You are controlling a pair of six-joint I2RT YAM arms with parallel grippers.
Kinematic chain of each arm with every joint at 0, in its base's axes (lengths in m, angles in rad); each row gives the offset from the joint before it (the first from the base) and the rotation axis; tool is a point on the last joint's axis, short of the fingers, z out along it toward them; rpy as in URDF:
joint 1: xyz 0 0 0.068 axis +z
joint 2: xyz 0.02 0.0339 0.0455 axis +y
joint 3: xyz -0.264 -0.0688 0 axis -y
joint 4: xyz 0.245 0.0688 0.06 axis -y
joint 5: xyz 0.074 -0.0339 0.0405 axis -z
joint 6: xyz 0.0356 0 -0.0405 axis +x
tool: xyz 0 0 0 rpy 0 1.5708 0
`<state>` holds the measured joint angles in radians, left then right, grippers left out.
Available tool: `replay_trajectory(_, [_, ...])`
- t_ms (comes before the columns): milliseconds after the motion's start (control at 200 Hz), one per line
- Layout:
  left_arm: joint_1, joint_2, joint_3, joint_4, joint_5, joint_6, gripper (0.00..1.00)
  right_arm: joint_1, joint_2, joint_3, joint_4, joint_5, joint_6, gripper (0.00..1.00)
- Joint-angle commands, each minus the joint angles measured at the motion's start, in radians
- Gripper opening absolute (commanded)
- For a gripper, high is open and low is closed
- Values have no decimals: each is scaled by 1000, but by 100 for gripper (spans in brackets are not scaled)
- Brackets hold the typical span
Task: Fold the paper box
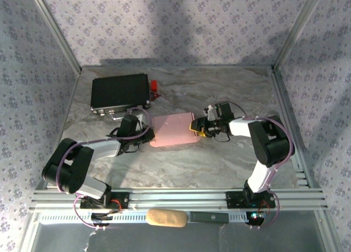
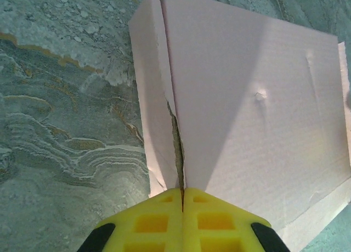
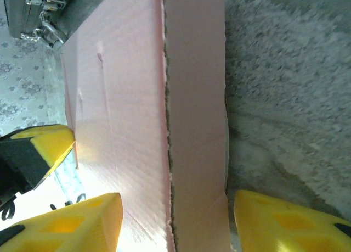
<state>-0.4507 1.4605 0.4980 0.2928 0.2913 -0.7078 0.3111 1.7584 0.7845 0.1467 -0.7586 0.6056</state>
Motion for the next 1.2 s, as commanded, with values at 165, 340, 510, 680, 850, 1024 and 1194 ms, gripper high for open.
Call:
replay_trajectory(165, [48,29,-59,-80,-8,22,4,0,-16,-36,70,-82,56,61])
replay_trajectory(340, [47,39,-45,-84,-1,24,4,24,33,-15,195,-145,150,60])
replay_trajectory(510, [48,38,-41,-80,0,25,4,41,55,-21,299,-160,233,57])
replay_trajectory(680, [48,0,-28,-102,1,37,8,57,54,-23,327,-153,282,47])
replay_trajectory(850, [47,-143,-6,-187,-15,60,36,54,18,-38,335,-129,348,39])
replay_trajectory(1024, [-6,-382,62,-403,-140,201,54,40,-3,5,209,-122,422,36])
replay_trajectory(1194, [-196,-487,148,-540,-271,524,58,32,-29,53,47,-126,475,36])
